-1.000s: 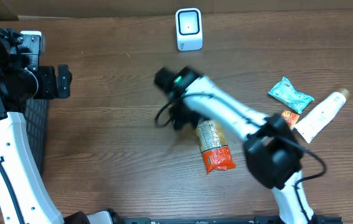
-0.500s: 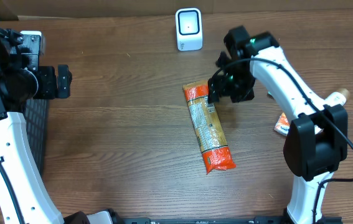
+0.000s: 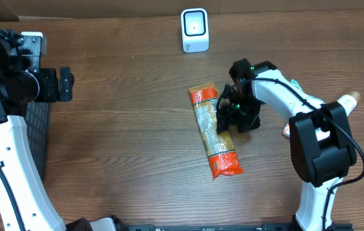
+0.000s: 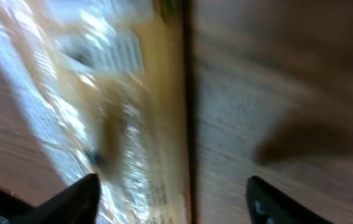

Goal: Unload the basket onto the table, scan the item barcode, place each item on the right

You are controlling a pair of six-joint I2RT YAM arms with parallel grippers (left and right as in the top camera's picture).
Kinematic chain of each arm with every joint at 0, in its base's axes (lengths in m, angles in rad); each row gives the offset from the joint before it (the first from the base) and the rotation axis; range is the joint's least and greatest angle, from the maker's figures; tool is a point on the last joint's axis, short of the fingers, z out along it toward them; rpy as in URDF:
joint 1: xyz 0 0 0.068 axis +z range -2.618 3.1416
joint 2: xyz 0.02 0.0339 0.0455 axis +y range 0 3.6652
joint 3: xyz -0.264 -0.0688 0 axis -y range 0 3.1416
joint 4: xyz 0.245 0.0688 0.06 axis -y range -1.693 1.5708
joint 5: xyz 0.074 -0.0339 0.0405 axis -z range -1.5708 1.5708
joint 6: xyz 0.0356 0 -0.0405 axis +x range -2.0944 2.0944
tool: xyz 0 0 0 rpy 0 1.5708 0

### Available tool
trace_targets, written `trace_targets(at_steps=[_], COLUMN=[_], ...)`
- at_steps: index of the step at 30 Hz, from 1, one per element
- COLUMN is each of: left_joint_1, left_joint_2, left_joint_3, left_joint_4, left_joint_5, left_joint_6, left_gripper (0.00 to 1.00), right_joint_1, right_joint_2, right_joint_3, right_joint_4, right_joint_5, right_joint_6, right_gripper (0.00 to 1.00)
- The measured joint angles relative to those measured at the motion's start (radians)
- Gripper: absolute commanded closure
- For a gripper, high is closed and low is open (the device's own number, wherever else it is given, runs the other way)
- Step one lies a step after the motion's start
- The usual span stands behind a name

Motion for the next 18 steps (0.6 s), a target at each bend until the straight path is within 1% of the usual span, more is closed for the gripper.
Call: trace_targets(at_steps=[6,9,12,18], left_joint_1=[0.000,0.000,0.000,0.000], left_joint_2=[0.000,0.000,0.000,0.000], left_joint_3=[0.000,0.000,0.000,0.000], left_joint_4=[0.000,0.000,0.000,0.000], left_joint_5=[0.000,0.000,0.000,0.000], left_joint_6=[0.000,0.000,0.000,0.000], left_gripper=[0.00,0.00,0.00,0.00], right_joint_1=[0.000,0.001,0.013,0.100], right_joint_2=[0.000,-0.003,-0.026,-0.081], right_joint_3=[0.003,0.053,0.114,0.143], right_joint_4=[-0.003,-0.023,-0.013,0.026], right_joint_5=[0.001,0.004,-0.001,-0.107], right_joint_6=[0.000,0.008,0.018,0.030], right_gripper=[0.25,0.26,0.22,0.22])
